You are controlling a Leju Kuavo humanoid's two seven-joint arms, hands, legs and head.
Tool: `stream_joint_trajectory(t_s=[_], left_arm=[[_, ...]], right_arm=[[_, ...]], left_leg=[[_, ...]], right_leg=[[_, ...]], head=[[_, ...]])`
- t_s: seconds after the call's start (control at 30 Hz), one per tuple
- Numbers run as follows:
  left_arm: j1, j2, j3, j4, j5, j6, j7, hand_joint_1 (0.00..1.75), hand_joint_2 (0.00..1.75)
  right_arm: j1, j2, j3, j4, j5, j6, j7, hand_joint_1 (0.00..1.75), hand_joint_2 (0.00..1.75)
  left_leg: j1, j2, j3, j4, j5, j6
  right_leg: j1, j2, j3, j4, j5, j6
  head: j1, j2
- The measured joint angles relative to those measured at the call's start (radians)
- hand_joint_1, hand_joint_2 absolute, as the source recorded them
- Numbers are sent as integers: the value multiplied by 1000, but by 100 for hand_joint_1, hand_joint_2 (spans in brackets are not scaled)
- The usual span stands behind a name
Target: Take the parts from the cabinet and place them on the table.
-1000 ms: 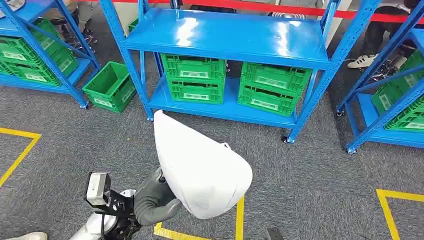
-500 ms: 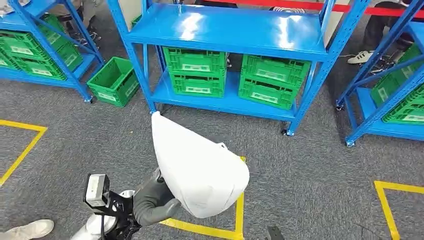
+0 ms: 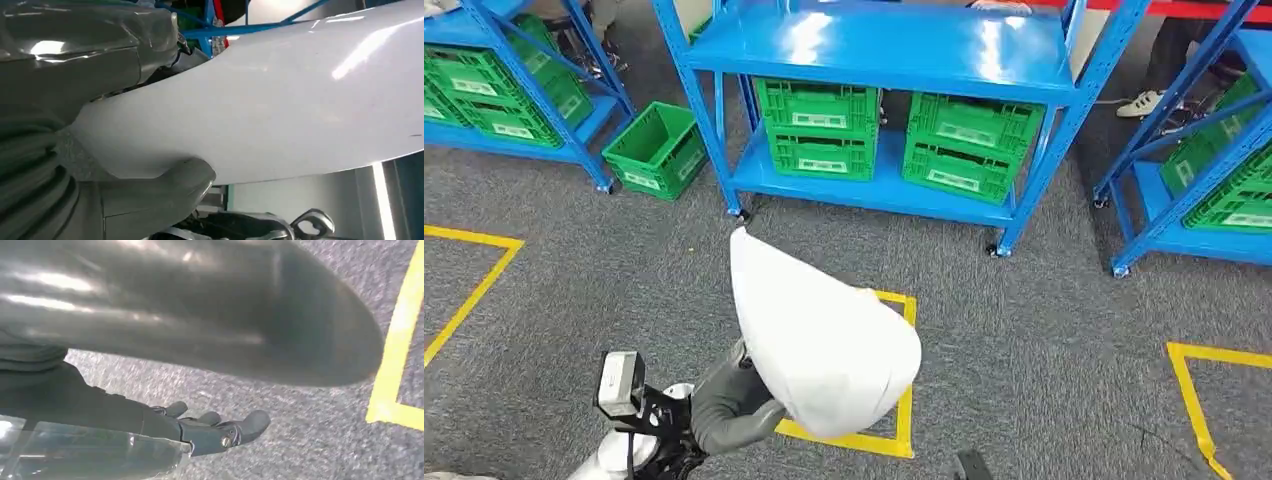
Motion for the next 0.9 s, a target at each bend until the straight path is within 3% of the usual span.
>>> stream_joint_trajectory(t_s=[0.03, 0.07, 0.1, 0.17, 0.2, 0.23, 0.27, 0.3, 0.37, 0.4, 0.43, 0.5, 0.53, 0.57, 0.6, 0.63, 0.7, 0.73, 0.77, 0.8, 0.87, 0.9], left_arm=[[2, 0, 0, 0, -2, 0, 0, 175, 175], [2, 2, 0, 0, -3, 0, 0, 175, 175], [3, 2, 1, 0, -3, -1, 0, 175, 175], [3, 2, 0, 0, -4, -2, 0, 175, 175], [3, 2, 0, 0, -4, -3, 0, 175, 175], [4, 2, 0, 0, -4, -5, 0, 175, 175], [4, 2, -1, 1, -4, -5, 0, 175, 175], [4, 2, -1, 2, -4, -5, 0, 175, 175], [3, 1, -1, 2, -2, -6, 0, 175, 175], [1, 1, -1, 2, -1, -6, -1, 175, 175], [1, -1, -1, 2, 2, -6, -1, 175, 175], [1, -1, 0, 1, 11, -6, -3, 175, 175], [2, 0, 0, 1, 14, -6, -4, 175, 175], [2, -1, 0, 1, 17, -6, -4, 175, 175], [2, -3, 0, 2, 20, -6, -6, 175, 175], [2, -5, 0, 3, 24, -5, -9, 175, 175], [10, -9, -1, 8, 27, -1, -12, 175, 175], [16, -9, -1, 10, 29, 1, -16, 175, 175], [19, -9, 0, 13, 29, 5, -20, 175, 175], [20, -9, 0, 15, 29, 5, -22, 175, 175], [21, -10, 0, 16, 29, 10, -28, 175, 175], [21, -10, 1, 16, 28, 14, -31, 175, 175]], right_arm=[[2, 0, 0, 1, 0, -1, -2, 0, 0], [4, 2, 0, 1, -1, -1, -5, 0, 0], [2, -1, 0, 2, -1, -4, -7, 0, 0], [2, -1, 0, 3, 0, -6, -11, 0, 0], [3, -1, 0, 4, 1, -6, -13, 0, 0], [5, -2, 0, 6, 2, -5, -14, 0, 0], [7, -4, 0, 7, 3, -3, -14, 0, 0], [10, -6, 0, 8, 3, 2, -14, 0, 0], [12, -7, 0, 8, 3, 5, -14, 0, 0], [14, -7, 0, 8, 2, 5, -14, 0, 0], [13, -5, 0, 9, 1, 6, -15, 0, 0], [18, -8, -1, 10, -2, 6, -15, 0, 0], [21, -8, -1, 11, -3, 6, -15, 0, 0], [25, -9, -1, 12, -3, 5, -16, 0, 0], [27, -13, -1, 15, -3, 3, -18, 0, 0], [29, -14, -1, 16, -2, 2, -19, 0, 0], [33, -23, -1, 18, 1, 0, -21, 0, 0], [37, -27, 0, 20, 3, -1, -21, 0, 0], [42, -30, 0, 22, 6, -2, -21, 0, 0], [46, -33, 0, 23, 10, -3, -21, 0, 0], [47, -40, 0, 24, 14, -8, -21, 0, 0], [46, -43, 0, 24, 18, -13, -21, 0, 0]], left_leg=[[1, -1, -1, 1, 4, -5], [4, -3, -8, 7, -5, -11], [6, -6, -17, 31, -45, -22], [17, -6, -58, 171, -155, -38], [20, -6, -79, 248, -192, -42], [23, -6, -91, 306, -204, -45], [24, -6, -82, 314, -191, -44], [25, -6, -44, 269, -153, -41], [24, -6, 74, 90, -91, -27], [20, -8, 122, 6, -105, -15], [14, -6, 142, -24, -118, -7], [3, -7, 136, -29, -115, -1], [0, -7, 134, -33, -109, 7], [4, -5, 139, -61, -89, 16], [10, 3, 145, -72, -77, 18], [12, 6, 138, -77, -68, 29], [8, 13, 125, -76, -61, 26], [7, 18, 120, -75, -58, 26], [7, 23, 115, -71, -56, 24], [7, 29, 111, -66, -57, 24], [10, 40, 101, -48, -61, 17], [6, 47, 95, -33, -67, 8]], right_leg=[[-1, 0, -2, -1, 5, -8], [-15, -3, -9, -4, 14, -20], [-13, -3, -15, -5, 21, -31], [-11, -3, -33, -4, 35, -40], [-9, -3, -41, -4, 40, -40], [-7, -3, -50, -3, 45, -39], [-6, -3, -57, -3, 51, -37], [-6, -3, -63, -3, 57, -35], [-3, -2, -67, -4, 65, -34], [-5, -2, -67, -4, 68, -30], [1, -2, -71, -5, 75, -20], [-12, -3, -78, -6, 84, -6], [-13, -3, -77, -11, 90, 3], [-3, -2, -77, -15, 93, 9], [-6, -3, -95, 5, 76, 3], [-4, -1, -119, 61, 40, -7], [-6, -1, -191, 227, -29, -11], [-7, -1, -217, 292, -50, -8], [-7, -1, -218, 303, -49, 0], [-7, -2, -193, 267, -33, 11], [-11, -15, -90, 83, 30, 34], [-12, -51, -43, -9, 42, 35]], head=[[-1, 0], [3, 0], [-2, 0], [-4, 0], [-5, 0], [-5, 0], [-5, 0], [-5, 0], [-5, 0], [-4, 0], [0, 0], [-3, 0], [-3, 0], [-2, 0], [-1, 0], [2, 0], [3, 0], [3, 0], [3, 0], [4, 0], [4, 0], [5, 0]])
